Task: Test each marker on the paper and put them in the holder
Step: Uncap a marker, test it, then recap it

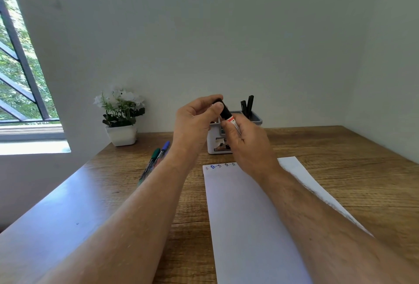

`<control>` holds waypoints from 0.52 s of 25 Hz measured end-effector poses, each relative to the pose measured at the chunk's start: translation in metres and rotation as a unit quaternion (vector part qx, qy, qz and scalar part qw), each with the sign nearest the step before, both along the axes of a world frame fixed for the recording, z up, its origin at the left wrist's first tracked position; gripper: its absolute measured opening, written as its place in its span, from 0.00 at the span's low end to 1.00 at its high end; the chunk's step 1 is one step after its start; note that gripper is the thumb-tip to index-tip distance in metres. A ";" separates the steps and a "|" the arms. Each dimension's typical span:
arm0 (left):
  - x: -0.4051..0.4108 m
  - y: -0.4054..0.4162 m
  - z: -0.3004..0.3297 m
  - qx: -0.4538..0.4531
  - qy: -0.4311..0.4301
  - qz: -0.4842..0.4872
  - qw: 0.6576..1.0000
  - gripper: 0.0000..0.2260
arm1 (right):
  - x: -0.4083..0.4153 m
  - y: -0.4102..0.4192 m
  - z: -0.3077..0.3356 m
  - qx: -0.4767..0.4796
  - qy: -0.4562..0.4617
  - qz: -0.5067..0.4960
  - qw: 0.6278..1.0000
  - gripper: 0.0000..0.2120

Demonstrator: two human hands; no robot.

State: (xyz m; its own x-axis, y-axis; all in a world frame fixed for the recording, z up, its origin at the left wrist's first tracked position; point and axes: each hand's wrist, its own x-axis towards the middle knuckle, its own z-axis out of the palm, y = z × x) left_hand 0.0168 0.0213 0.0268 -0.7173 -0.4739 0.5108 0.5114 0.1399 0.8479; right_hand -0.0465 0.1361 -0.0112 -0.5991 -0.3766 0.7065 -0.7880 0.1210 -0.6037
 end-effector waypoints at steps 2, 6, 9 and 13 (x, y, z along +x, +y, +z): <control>0.000 0.001 0.000 0.007 -0.003 -0.001 1.000 0.08 | 0.000 0.000 0.000 -0.001 0.017 -0.015 1.000 0.15; -0.002 0.002 -0.001 0.005 -0.022 0.025 0.999 0.07 | -0.001 -0.001 0.000 0.011 0.035 -0.060 0.998 0.15; -0.003 0.002 0.000 -0.002 -0.028 0.037 0.999 0.06 | -0.004 0.001 0.004 0.015 0.043 -0.075 0.996 0.17; -0.003 -0.002 -0.001 0.012 -0.018 0.028 0.999 0.09 | -0.003 0.001 0.009 0.022 0.071 -0.083 0.994 0.18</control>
State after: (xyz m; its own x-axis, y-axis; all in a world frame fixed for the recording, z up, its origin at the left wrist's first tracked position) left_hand 0.0133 0.0192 0.0256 -0.7075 -0.5258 0.4722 0.4718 0.1461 0.8695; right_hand -0.0496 0.1373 -0.0026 -0.5513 -0.3127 0.7735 -0.8316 0.2805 -0.4793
